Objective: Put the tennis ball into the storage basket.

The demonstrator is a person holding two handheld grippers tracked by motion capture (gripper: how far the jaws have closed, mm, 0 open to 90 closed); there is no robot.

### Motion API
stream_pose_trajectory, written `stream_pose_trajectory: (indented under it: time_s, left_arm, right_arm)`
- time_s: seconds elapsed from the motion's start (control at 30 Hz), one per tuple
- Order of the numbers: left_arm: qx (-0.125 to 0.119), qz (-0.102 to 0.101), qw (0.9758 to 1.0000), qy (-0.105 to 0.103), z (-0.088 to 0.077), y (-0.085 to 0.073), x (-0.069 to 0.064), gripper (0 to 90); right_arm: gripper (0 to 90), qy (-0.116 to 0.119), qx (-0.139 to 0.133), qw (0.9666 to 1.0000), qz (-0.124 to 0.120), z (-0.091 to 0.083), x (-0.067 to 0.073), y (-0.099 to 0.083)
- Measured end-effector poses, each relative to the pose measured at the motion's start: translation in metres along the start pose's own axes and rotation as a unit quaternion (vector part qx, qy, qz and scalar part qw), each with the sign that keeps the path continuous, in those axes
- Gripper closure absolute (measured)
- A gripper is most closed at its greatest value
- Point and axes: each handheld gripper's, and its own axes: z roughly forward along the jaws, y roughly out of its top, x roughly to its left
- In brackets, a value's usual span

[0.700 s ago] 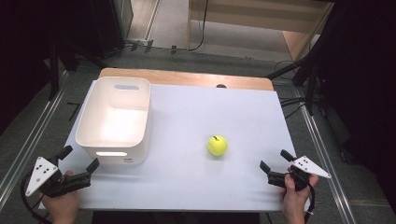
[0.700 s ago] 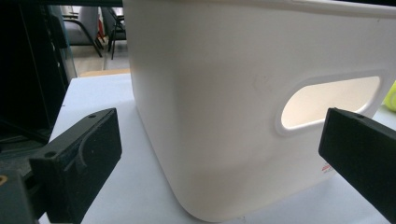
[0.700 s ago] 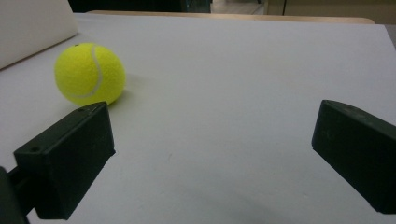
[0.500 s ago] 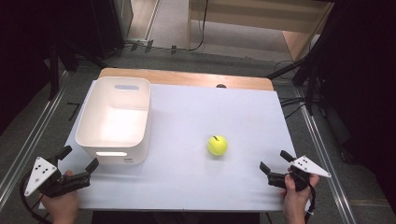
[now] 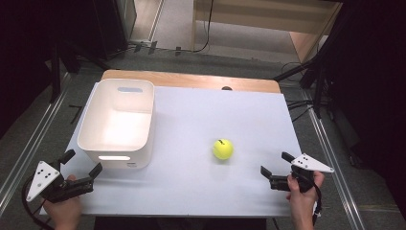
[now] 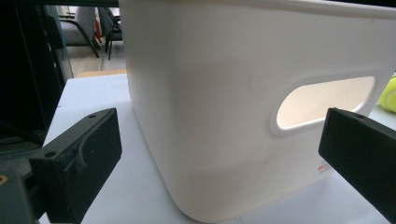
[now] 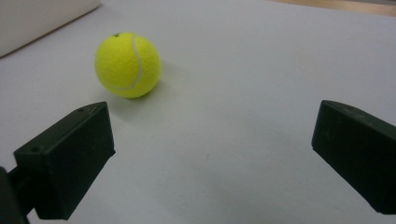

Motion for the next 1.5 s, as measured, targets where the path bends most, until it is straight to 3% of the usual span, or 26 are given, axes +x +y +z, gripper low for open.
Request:
stream_pose_trajectory:
  time_s: [0.33, 0.77, 1.17, 1.5]
  left_arm:
    - [-0.004, -0.003, 1.0000, 0.000, -0.001, 0.000, 0.000, 0.0]
    - [-0.001, -0.002, 1.0000, 0.000, -0.001, 0.000, 0.000, 0.0]
    - [-0.002, -0.003, 1.0000, -0.001, -0.001, 0.000, 0.000, 0.0]
    - [-0.001, -0.004, 1.0000, -0.001, -0.001, 0.000, 0.000, 0.0]
  right_arm:
    - [0.0, 0.008, 0.025, 0.9992, -0.029, 0.005, 0.007, 0.021]
    - [0.0, 0.037, 0.066, 0.9951, -0.063, 0.027, 0.023, 0.050]
    - [0.0, 0.061, 0.102, 0.9892, -0.087, 0.049, 0.035, 0.070]
    - [0.0, 0.077, 0.136, 0.9823, -0.104, 0.066, 0.043, 0.082]
